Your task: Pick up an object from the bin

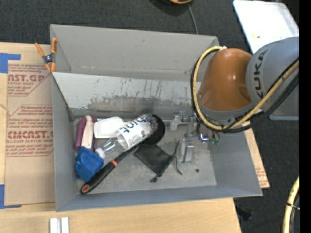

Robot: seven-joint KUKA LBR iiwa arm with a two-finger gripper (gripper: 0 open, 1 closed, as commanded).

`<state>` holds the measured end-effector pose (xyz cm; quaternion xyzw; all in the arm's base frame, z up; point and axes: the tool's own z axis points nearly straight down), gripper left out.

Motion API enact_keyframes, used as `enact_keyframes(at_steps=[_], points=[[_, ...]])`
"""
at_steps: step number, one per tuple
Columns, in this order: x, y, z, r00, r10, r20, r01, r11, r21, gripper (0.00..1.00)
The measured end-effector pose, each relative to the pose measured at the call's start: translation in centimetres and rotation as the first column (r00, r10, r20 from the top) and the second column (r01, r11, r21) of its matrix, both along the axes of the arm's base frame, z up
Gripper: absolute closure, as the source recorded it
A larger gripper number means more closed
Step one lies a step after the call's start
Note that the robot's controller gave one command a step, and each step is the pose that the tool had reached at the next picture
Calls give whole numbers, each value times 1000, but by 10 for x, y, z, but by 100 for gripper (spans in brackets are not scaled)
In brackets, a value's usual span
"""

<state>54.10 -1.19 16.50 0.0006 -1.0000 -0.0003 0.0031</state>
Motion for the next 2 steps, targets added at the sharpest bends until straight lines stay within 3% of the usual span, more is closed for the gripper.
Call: enact_keyframes(at_steps=[1,2], points=[[2,0,4,1000,0,8,0,1000,0,0],[-23,22,-50,997,76,11,-76,997,-1,0]])
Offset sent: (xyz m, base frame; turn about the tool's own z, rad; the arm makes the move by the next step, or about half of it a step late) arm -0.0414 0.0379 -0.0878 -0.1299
